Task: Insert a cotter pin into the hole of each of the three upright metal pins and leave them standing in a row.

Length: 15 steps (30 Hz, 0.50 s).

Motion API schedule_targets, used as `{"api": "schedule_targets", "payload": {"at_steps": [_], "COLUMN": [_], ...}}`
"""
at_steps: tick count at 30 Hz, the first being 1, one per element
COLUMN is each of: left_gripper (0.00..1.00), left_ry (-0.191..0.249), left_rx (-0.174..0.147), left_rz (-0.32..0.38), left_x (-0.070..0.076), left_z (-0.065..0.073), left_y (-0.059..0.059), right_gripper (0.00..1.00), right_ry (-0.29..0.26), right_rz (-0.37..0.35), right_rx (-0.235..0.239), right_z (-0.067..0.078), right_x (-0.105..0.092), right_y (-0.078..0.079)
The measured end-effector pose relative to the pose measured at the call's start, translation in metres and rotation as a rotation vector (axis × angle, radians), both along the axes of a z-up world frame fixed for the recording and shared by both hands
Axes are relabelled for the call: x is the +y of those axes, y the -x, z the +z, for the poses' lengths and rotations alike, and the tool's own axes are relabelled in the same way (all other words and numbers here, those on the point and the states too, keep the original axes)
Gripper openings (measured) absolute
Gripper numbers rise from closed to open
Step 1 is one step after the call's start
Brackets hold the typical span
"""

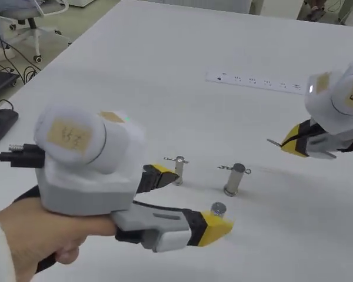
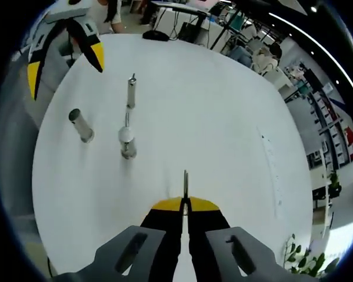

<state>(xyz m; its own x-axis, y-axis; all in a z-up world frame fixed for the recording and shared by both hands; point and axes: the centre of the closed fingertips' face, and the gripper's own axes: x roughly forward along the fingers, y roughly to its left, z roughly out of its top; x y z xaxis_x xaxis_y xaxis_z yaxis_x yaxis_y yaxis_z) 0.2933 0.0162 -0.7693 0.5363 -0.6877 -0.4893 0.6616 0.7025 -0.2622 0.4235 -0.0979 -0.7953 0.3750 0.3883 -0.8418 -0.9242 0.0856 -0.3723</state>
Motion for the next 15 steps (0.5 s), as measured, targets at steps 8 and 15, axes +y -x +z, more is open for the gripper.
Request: {"api": "schedule_targets", "payload": {"at_steps": [8,15], "left_gripper": [0.47,0.45], "left_ry": [0.008,0.021], "left_rx": [-0.016,-0.033], "left_rz": [-0.028,-0.047], "left_x": [-0.011,-0.019], "left_z": [0.011,0.017], "left_y": [-0.014,-0.021], "right_gripper": [0.02,0.02], "right_ry": [-0.043,-0.089], "right_rz": [0.016,0.014], "right_rx": [-0.075,-0.111], "right_z": [0.025,0.04], "right_x": [0.001,0.007], "right_y": [0.022,0.045]}}
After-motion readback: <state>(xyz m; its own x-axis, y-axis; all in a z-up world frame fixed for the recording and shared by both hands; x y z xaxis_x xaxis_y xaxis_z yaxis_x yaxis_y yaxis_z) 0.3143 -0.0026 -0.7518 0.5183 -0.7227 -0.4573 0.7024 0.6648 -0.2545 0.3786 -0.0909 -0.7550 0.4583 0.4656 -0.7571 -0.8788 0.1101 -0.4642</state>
